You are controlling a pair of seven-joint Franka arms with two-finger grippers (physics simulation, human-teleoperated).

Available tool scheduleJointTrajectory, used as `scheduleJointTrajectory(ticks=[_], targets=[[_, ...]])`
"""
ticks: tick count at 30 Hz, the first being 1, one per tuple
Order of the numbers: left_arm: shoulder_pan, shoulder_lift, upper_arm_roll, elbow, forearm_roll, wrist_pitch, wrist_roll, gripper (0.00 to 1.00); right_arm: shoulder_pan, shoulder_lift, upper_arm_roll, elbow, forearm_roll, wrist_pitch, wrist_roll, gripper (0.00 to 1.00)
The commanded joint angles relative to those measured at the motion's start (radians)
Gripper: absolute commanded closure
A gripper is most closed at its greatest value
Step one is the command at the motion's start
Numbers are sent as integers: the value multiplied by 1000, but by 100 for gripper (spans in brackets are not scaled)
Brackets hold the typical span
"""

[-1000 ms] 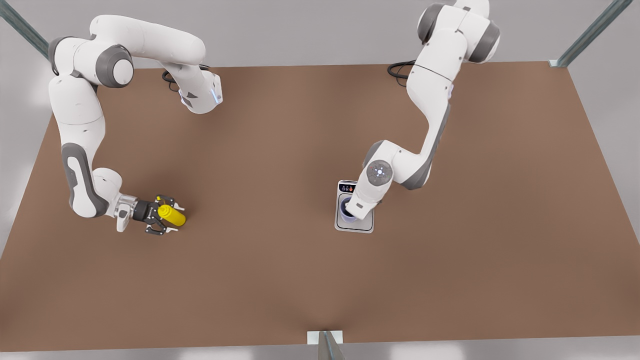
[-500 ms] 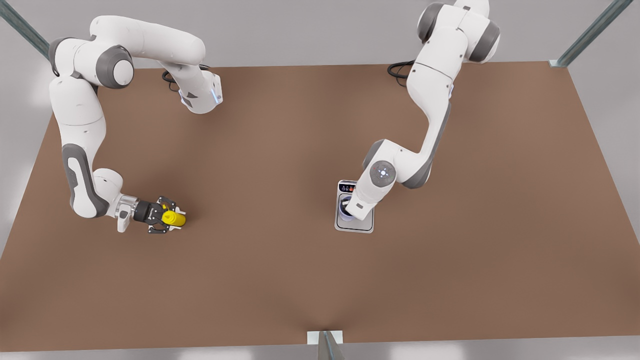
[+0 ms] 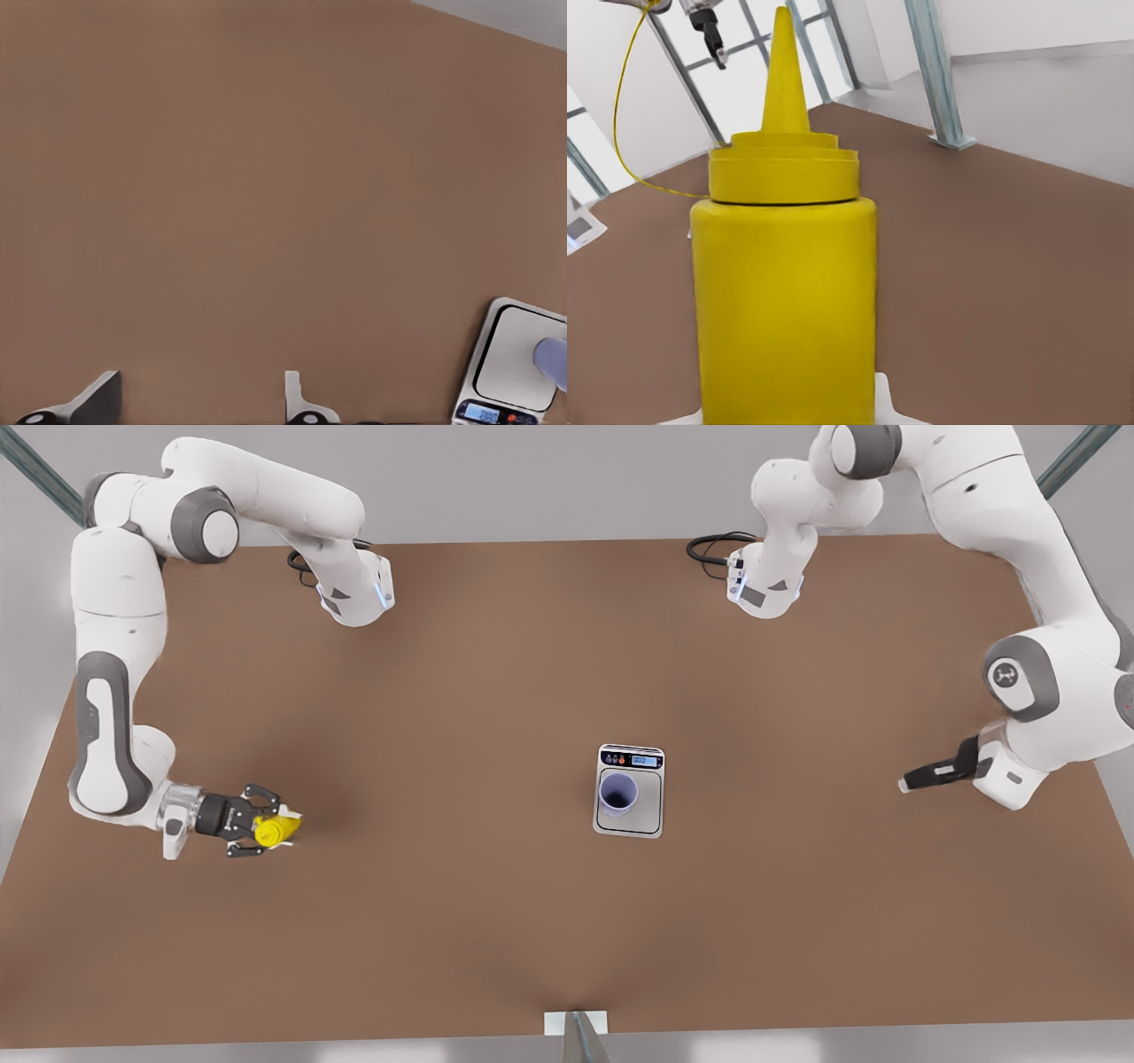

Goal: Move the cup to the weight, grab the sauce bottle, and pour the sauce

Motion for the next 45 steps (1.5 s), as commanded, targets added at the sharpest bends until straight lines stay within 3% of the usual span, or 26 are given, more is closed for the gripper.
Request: scheduleJointTrajectory(ticks=[1, 2, 9, 12, 17, 19, 24, 26, 32, 45], targets=[[81, -35, -127, -5, 192, -9, -5, 0, 14, -8, -2, 13, -20, 5, 33, 42], [98, -76, -186, -4, 215, -54, -5, 0, 34, -45, 0, 28, -73, 41, 119, 42], [-16, -76, -189, 105, 264, -93, -159, 0, 317, -189, 6, 31, -431, 346, 519, 42], [-16, -76, -189, 137, 266, -95, -159, 0, 395, -216, 97, 53, -690, 424, 911, 42], [-14, -43, -182, 180, 266, -84, -159, 0, 406, -201, 405, 62, -1245, 510, 1514, 42], [-14, -43, -180, 183, 267, -83, -157, 0, 507, -190, 410, 64, -1354, 510, 1600, 42], [-14, -40, -180, 190, 266, -83, -157, 0, 688, -141, 410, 108, -1655, 469, 1604, 42], [-13, -38, -180, 190, 266, -83, -157, 0, 768, -42, 410, 251, -1741, 332, 1599, 42], [-13, -32, -180, 203, 267, -83, -159, 0, 857, 14, 410, 264, -1905, 268, 1521, 42], [-14, -32, -180, 211, 269, -83, -157, 0, 864, 95, 396, 309, -1908, 268, 1490, 41]])
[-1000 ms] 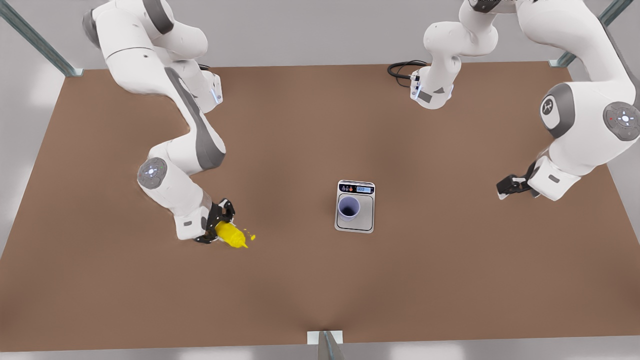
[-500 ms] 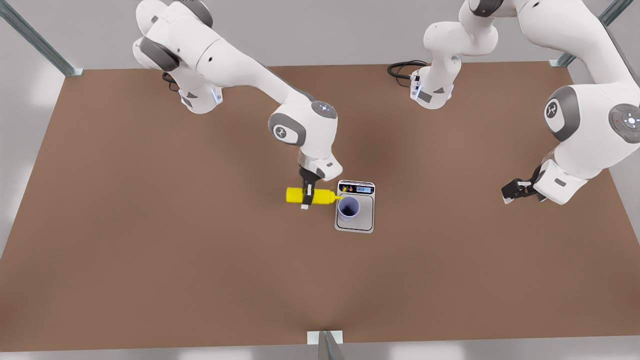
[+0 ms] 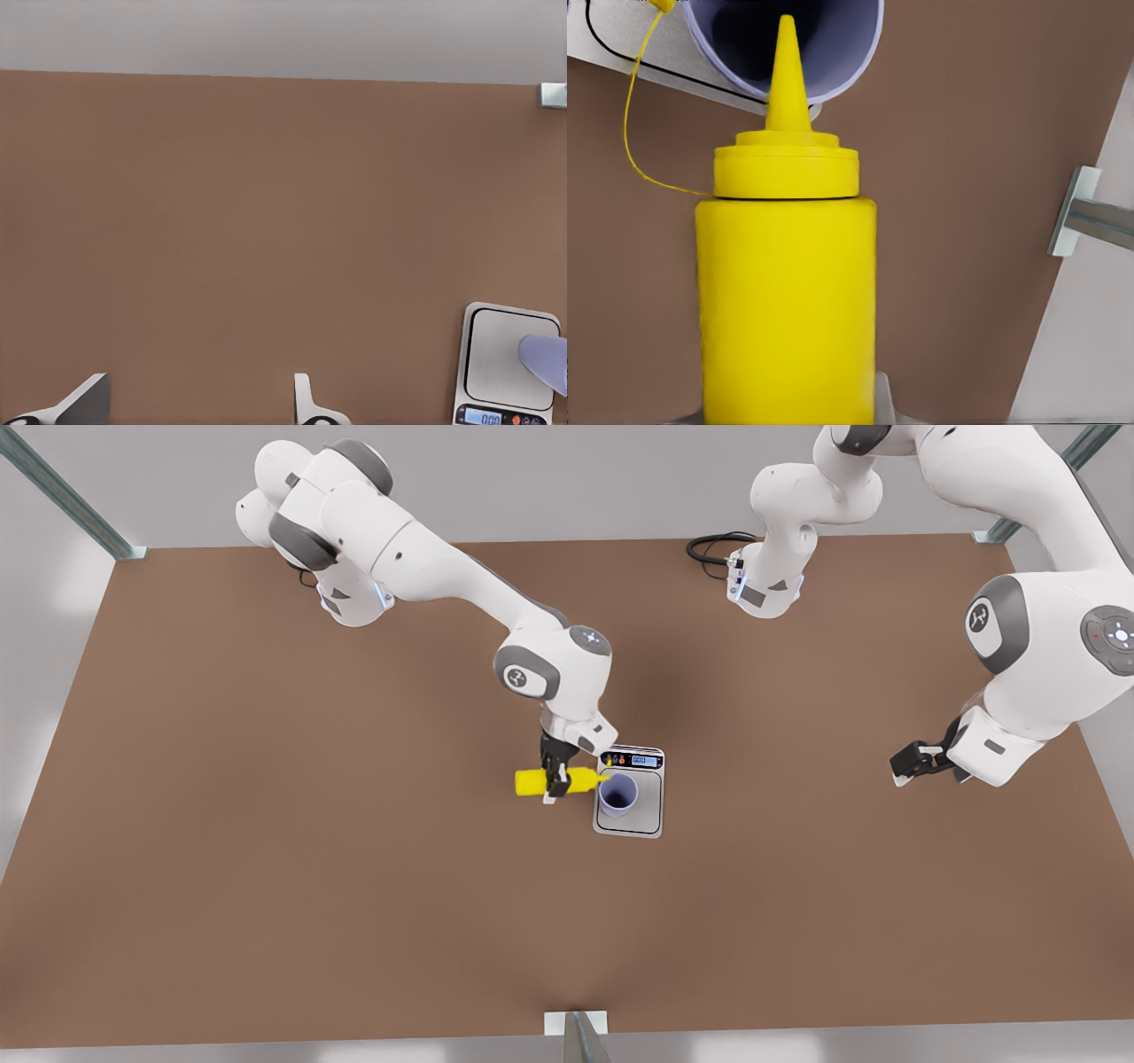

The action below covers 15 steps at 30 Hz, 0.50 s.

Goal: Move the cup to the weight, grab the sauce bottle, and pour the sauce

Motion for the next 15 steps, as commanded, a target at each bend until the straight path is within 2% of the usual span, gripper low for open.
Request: scheduleJointTrajectory(ticks=[1, 15], targets=[[0, 0, 0, 0, 1, 0, 0, 0, 0, 1, 0, 0, -1, 0, 23, 41], [0, 0, 0, 12, 1, -2, 0, 0, 31, 26, 0, -2, -70, -38, 71, 41]])
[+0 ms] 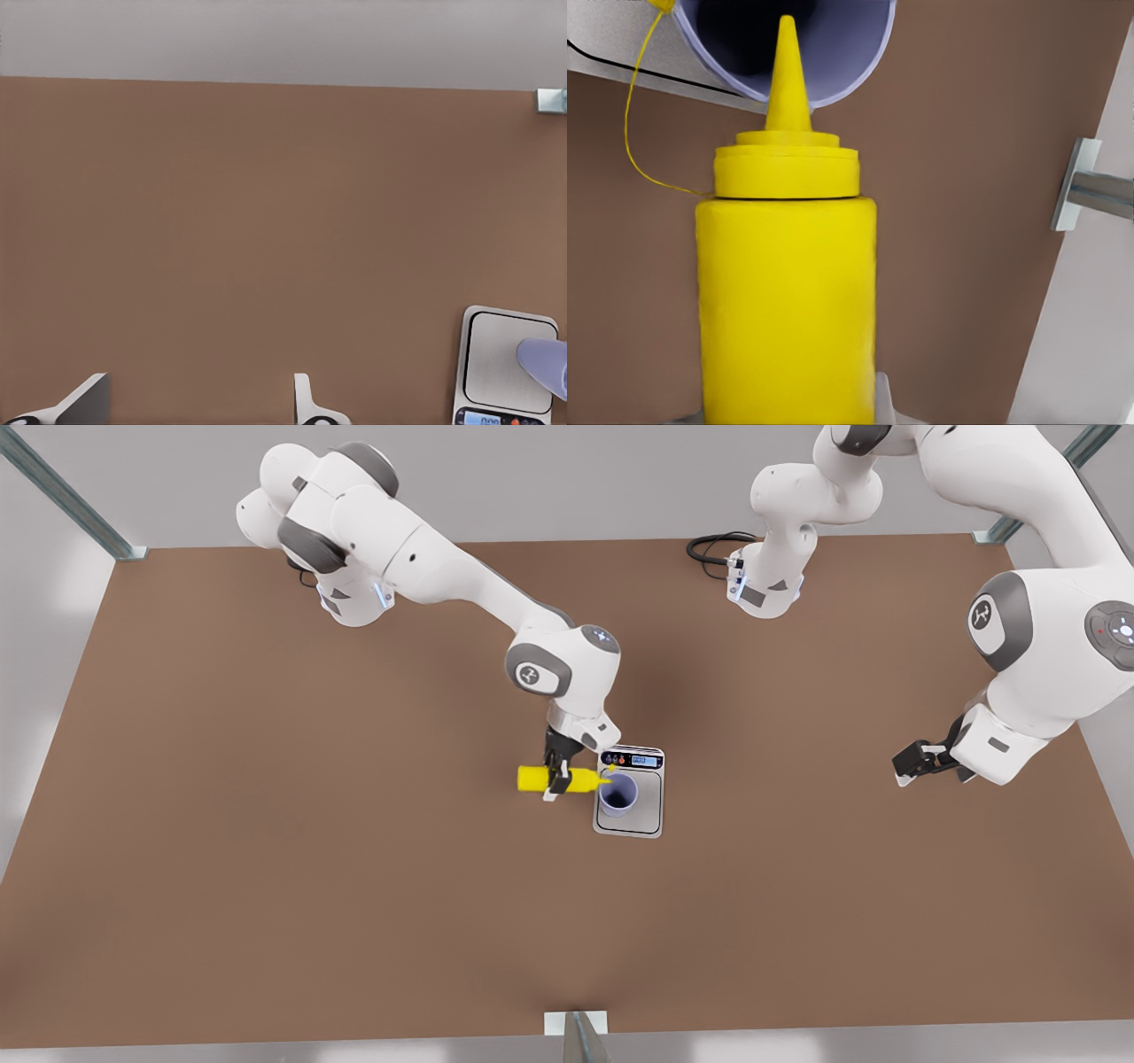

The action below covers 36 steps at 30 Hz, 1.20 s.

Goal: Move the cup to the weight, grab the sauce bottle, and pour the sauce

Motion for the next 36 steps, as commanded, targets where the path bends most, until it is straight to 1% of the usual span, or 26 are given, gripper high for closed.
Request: scheduleJointTrajectory(ticks=[1, 10, 28, 32, 34, 36], targets=[[0, 0, 0, 0, 0, 0, 0, 0, 0, 0, 0, -1, -1, -4, -1, 41], [0, 1, -1, 0, 0, 0, 0, 0, 12, 0, 0, -4, -16, -36, -1, 41], [0, 6, 0, 2, 0, 2, 0, 0, -8, -2, 2, 0, -1, -33, 0, 41], [2, 8, -1, 2, 2, 3, 0, 0, -75, -29, 2, -9, 192, -7, -7, 41], [0, 6, 0, 0, 2, 9, 0, 0, -127, -40, 3, -10, 286, 27, -84, 41], [0, 6, 0, 0, 2, 9, 0, 0, -205, -48, 3, -16, 392, 74, -224, 41]])
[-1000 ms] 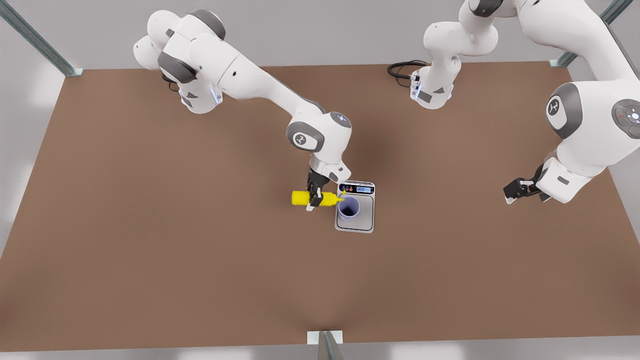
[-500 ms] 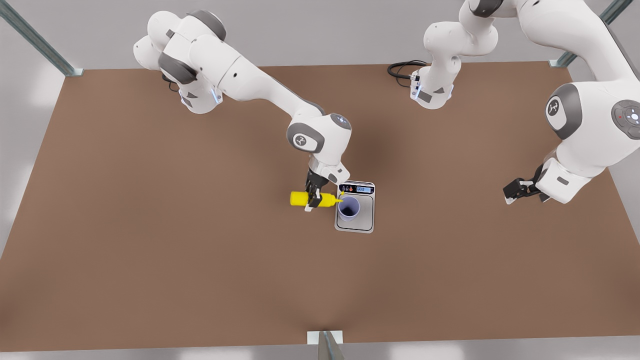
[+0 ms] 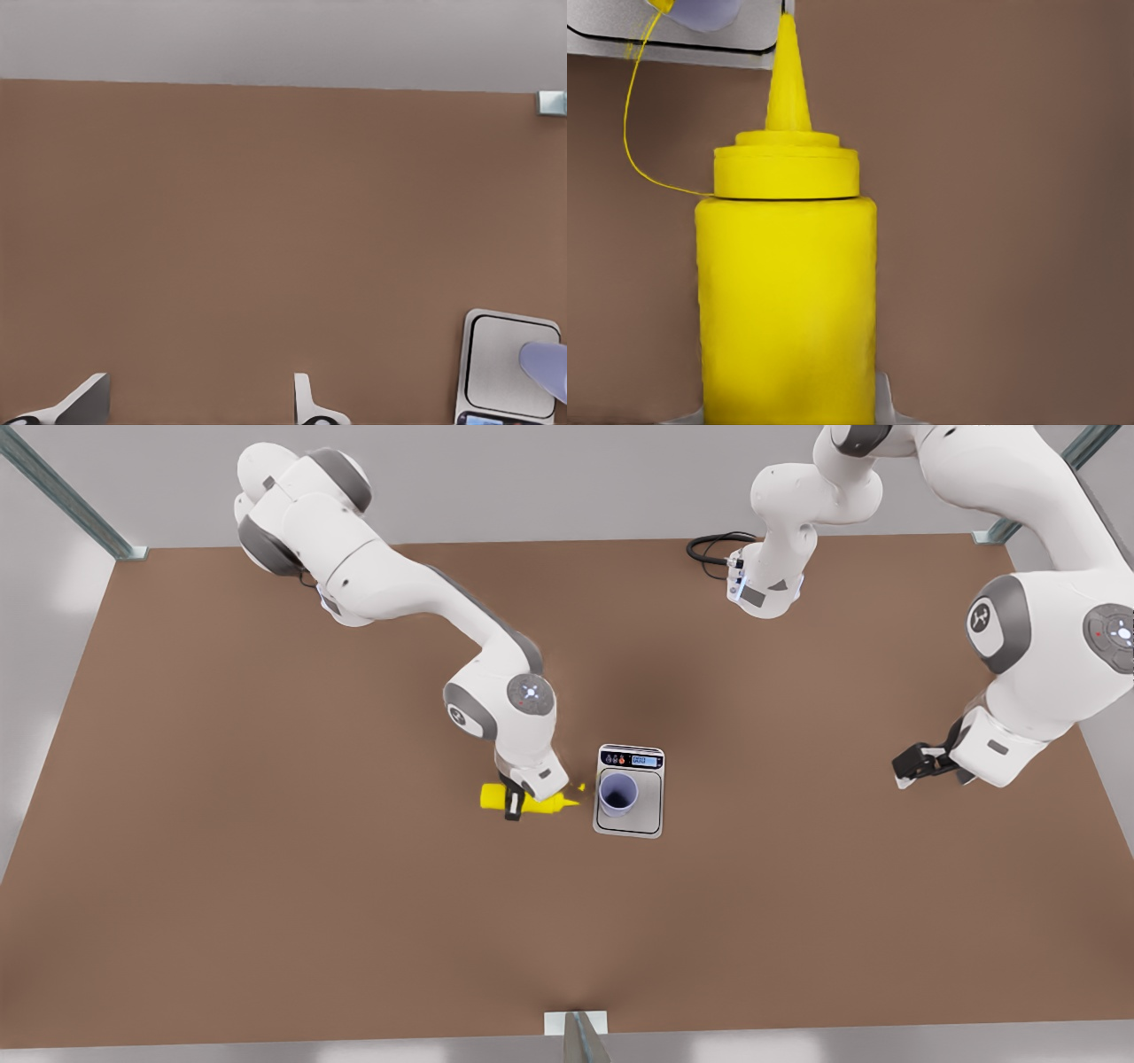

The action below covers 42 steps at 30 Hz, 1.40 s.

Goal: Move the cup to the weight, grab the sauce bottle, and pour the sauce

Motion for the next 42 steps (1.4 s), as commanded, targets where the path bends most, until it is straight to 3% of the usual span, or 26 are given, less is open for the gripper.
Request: scheduleJointTrajectory(ticks=[1, 7, 9, 13, 19, 30, 42], targets=[[0, 0, 0, 1, 1, 0, 0, 0, -26, -7, 1, -16, 24, 17, -36, 41], [0, -2, 0, 1, 1, 0, 0, 0, -316, -18, 10, -90, 405, 46, -628, 41], [0, 0, 0, -1, 1, 0, 0, 0, -466, -6, 71, -96, 535, 9, -835, 41], [0, 0, 0, -1, 1, 0, 0, 0, -610, 29, 68, -160, 876, -17, -1193, 41], [0, 0, 0, -1, 1, 2, 0, 0, -755, 171, 68, -197, 1341, -259, -1524, 41], [0, 0, 0, -1, 1, 0, 0, 0, -773, 350, 68, -185, 1477, -293, -1731, 41], [0, 0, 0, 1, 1, 3, 0, 0, -771, 361, 68, -180, 1497, -282, -1776, 40]])
